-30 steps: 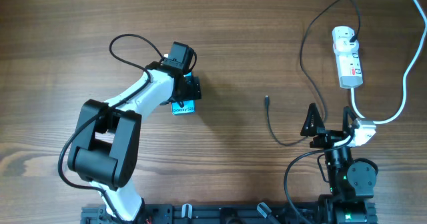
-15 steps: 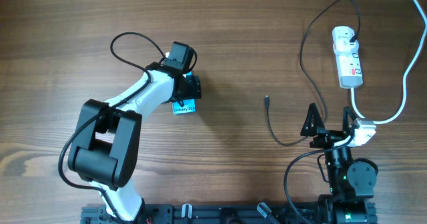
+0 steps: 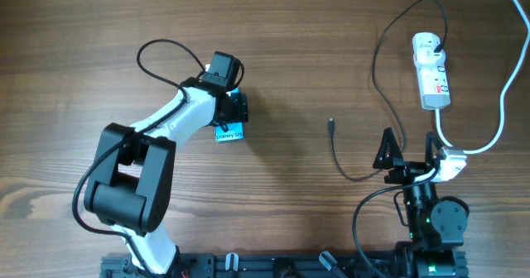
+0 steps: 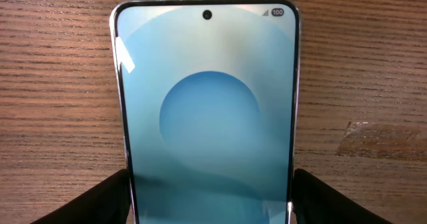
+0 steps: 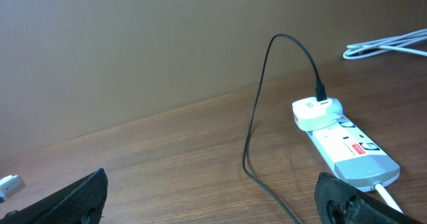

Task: Plug charger to phone and switch on socket
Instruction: 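Close the left gripper on the phone's bottom edge and lift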

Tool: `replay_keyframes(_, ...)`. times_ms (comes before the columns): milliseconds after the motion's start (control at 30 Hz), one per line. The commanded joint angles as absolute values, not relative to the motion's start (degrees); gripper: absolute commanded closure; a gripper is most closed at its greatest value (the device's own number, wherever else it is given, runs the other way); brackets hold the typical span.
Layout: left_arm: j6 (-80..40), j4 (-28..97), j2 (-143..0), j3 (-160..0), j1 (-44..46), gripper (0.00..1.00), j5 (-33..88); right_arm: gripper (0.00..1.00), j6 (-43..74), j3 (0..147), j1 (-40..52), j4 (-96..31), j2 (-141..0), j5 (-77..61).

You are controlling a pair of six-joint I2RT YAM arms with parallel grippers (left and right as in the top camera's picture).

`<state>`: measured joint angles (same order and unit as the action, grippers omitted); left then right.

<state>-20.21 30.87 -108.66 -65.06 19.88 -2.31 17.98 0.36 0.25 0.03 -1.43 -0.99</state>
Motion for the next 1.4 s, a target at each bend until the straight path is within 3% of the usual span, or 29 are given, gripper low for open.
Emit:
replay_keyframes(0, -19.7, 30.8, -109.5, -64.0, 20.0, 0.28, -1.6, 0.0, 18.2, 0.3, 0.5, 0.3, -1.3, -0.4)
replay_keyframes(67, -19.7, 31.3, -109.5, -64.0, 20.1, 0.21, -1.6, 0.0, 18.1, 0.3, 0.5, 0.3, -1.3, -0.4)
replay_keyframes(500, -19.7, 31.9, -109.5, -63.5, 21.8, 0.28, -4.1, 0.0, 18.2, 0.3, 0.5, 0.3, -1.3, -0.4)
replay_keyframes(667, -19.7, 32.2, -109.5, -63.5, 25.3, 0.18, -10.6, 0.0, 18.2, 0.3, 0.5, 0.3, -1.3, -0.4)
replay_keyframes(800, -19.7, 32.3, -109.5, -63.5, 25.3, 0.26, -10.6, 0.0, 18.2, 0.3, 0.5, 0.3, -1.3, -0.4)
replay_keyframes(933, -20.0, 32.4, -109.5, -63.5, 25.3, 0.22, -10.6, 0.0, 18.2, 0.3, 0.5, 0.3, -1.3, -0.4)
replay_keyframes(1067, -19.9, 32.7, -109.5, -63.5, 25.3, 0.31, -10.6, 0.0, 18.2, 0.3, 0.5, 0.3, -1.3, -0.4)
replay_keyframes(1367, -19.9, 32.8, -106.0, -64.2, 25.2, 0.32, -10.6, 0.0, 18.2, 0.3, 0.5, 0.3, -1.3, -0.4)
